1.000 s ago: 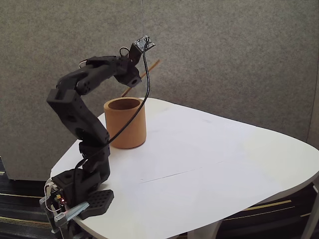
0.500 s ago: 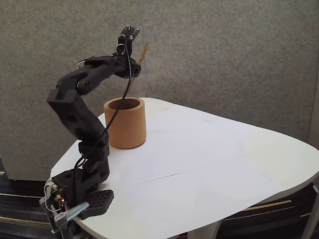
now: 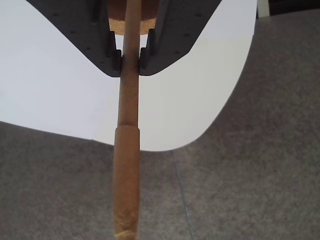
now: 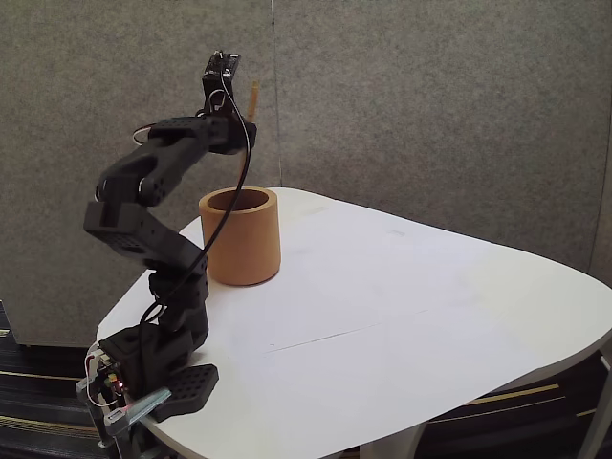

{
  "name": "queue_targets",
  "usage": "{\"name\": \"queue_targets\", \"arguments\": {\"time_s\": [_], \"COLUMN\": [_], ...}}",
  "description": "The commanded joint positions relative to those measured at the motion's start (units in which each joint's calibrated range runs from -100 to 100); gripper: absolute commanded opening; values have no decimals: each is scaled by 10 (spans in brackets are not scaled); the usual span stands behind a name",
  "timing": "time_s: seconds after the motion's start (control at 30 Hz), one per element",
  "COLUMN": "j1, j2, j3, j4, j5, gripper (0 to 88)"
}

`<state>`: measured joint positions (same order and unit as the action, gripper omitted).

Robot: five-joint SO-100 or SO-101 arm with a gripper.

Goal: Grab the pen and put it in the pen holder.

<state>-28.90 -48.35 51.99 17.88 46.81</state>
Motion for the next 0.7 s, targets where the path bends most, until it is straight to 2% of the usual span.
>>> {"name": "queue_targets", "arguments": {"time_s": [0.0, 0.43, 0.67], "j1": [-4, -4, -12], "j2": [-41, -94, -116], "j3": [23, 97, 173], "j4": [-10, -13, -118], "j5": [2, -1, 1], "gripper": [8, 7, 7]}}
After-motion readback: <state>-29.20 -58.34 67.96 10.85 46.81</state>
